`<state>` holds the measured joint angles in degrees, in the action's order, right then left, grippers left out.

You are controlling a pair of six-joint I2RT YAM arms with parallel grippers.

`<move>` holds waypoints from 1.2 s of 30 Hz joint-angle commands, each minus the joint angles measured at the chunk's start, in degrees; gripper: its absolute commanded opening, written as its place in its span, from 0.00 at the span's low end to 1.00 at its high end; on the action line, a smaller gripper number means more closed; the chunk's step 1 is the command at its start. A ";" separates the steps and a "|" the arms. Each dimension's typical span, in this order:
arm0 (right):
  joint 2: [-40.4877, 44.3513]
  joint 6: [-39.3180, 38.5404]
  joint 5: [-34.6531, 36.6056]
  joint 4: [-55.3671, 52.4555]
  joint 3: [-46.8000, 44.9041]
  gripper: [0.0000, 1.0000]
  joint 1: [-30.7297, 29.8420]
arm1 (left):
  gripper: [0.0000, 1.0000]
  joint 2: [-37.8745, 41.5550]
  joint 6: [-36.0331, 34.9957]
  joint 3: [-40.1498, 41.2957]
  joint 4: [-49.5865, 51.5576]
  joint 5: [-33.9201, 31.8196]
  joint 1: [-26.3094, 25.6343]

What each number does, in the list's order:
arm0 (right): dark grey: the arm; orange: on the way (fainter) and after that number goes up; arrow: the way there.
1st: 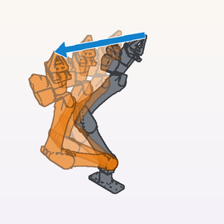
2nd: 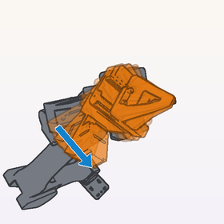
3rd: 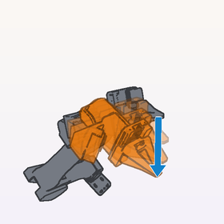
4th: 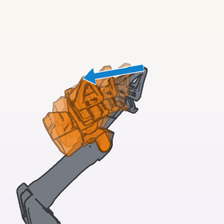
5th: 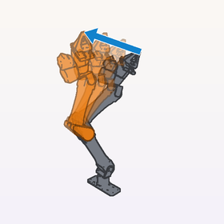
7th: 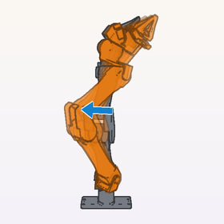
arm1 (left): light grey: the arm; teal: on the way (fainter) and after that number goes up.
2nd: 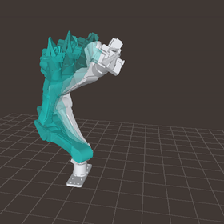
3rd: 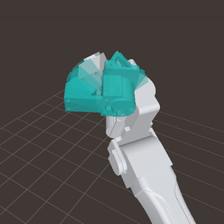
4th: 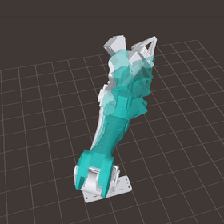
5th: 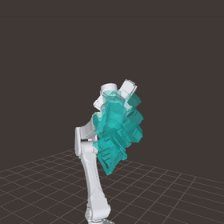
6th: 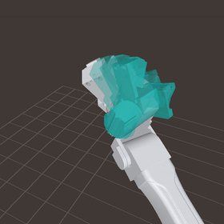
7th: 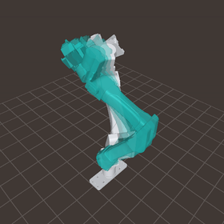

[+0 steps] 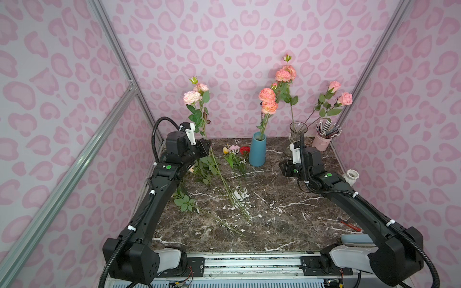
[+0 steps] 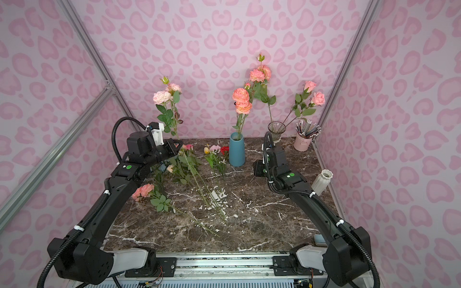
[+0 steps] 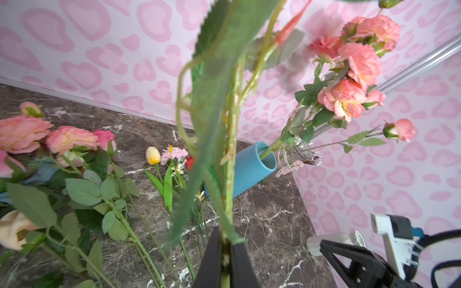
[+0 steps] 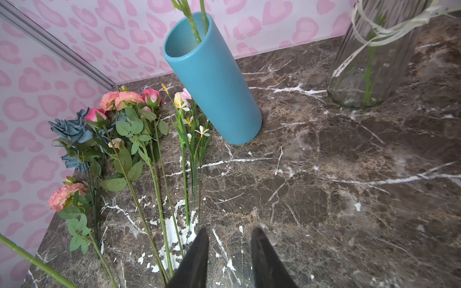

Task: Place the pink flowers into the vase
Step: Pick up the flower at the center of the board.

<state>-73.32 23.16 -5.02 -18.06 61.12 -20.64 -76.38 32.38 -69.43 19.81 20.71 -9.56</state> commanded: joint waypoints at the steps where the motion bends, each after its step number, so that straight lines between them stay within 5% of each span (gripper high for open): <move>1: -0.57 -0.64 -0.66 0.57 1.43 0.34 -0.18 | 0.04 -0.59 -2.70 0.08 -6.93 5.97 -0.60; 20: -3.70 -2.51 -26.87 14.76 7.83 0.31 -5.46 | 0.03 -4.77 -0.20 0.44 -18.83 28.89 -5.33; 36: -10.08 4.84 -39.65 32.52 8.24 0.31 -8.52 | 0.04 -6.39 2.86 4.24 -26.24 35.82 -6.15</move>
<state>-82.61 26.15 -41.54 8.27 68.20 -28.80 -82.50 34.59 -65.47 -1.85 54.70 -15.73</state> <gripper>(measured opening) 0.314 0.096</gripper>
